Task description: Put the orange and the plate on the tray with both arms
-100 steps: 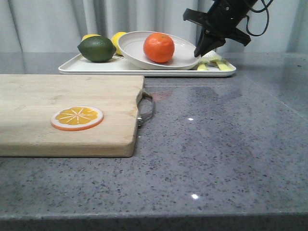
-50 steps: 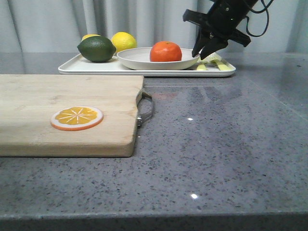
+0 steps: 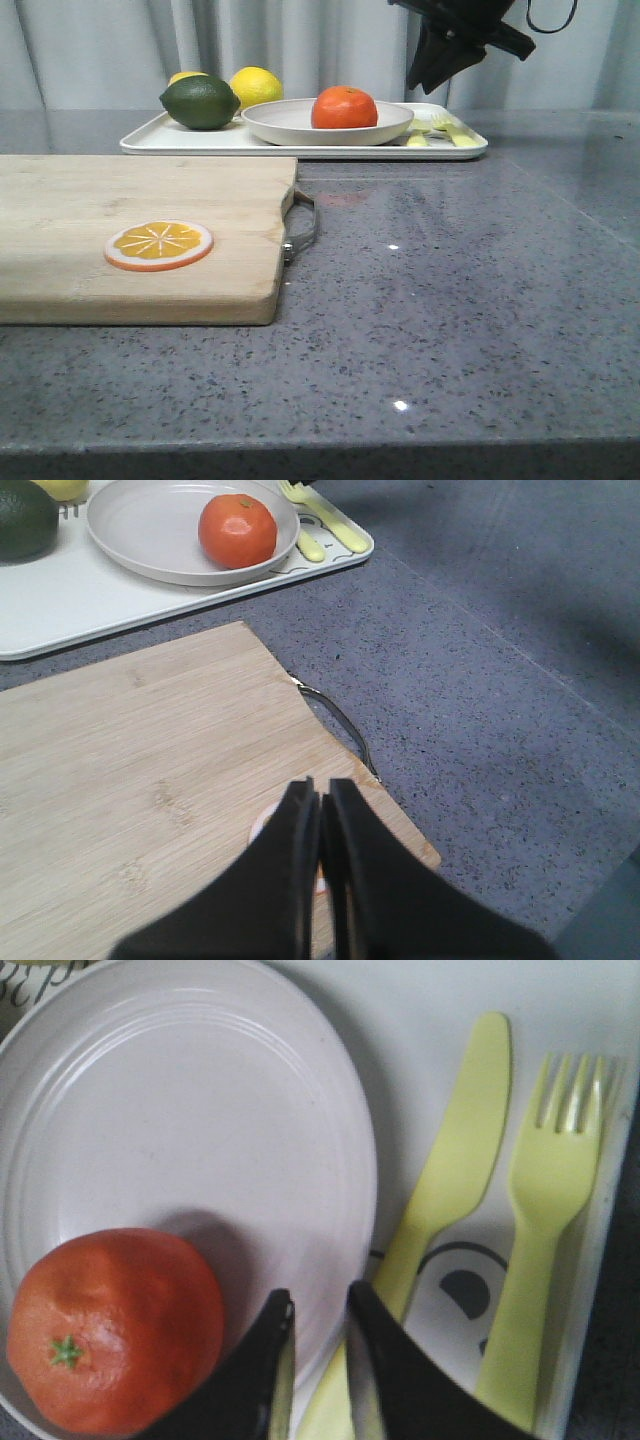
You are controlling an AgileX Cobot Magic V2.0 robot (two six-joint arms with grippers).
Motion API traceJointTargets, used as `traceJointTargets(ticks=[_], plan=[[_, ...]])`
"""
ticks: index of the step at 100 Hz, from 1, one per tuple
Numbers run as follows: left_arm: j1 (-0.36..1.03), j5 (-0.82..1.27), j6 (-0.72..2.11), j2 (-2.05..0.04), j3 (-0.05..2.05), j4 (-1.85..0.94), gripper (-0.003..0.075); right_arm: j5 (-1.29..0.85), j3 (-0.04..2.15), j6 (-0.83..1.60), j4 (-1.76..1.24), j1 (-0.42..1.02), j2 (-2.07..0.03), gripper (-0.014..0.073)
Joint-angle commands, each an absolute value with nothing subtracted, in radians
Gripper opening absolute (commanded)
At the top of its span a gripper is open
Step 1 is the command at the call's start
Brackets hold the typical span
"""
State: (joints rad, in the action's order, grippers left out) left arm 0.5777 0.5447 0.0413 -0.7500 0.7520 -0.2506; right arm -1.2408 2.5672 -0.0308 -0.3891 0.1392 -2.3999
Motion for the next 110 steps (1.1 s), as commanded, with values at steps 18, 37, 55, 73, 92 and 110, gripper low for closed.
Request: traceJointTargets(ticks=[18, 37, 55, 73, 92, 110], plan=[[0.574, 0.468, 0.034, -0.748, 0.777, -0.266, -0.0019, -1.318, 2.599, -0.027, -0.365, 0.136, -2.259, -0.0062], [0.574, 0.468, 0.034, -0.748, 0.777, -0.260, -0.0019, -1.330, 2.558, -0.027, -0.353, 0.136, -2.186, -0.0062], [0.574, 0.468, 0.034, -0.748, 0.777, -0.260, -0.0019, -1.327, 2.461, -0.027, -0.325, 0.136, -2.085, -0.0062], [0.574, 0.468, 0.034, -0.748, 0.777, -0.260, -0.0019, -1.313, 2.345, -0.027, -0.323, 0.138, -1.978, -0.0062], [0.574, 0.467, 0.034, -0.748, 0.777, -0.260, -0.0019, -1.283, 2.217, -0.027, -0.304, 0.141, -1.868, -0.0062], [0.574, 0.467, 0.034, -0.746, 0.777, -0.260, -0.0019, -1.235, 2.050, -0.027, -0.227, 0.149, -1.735, -0.0062]])
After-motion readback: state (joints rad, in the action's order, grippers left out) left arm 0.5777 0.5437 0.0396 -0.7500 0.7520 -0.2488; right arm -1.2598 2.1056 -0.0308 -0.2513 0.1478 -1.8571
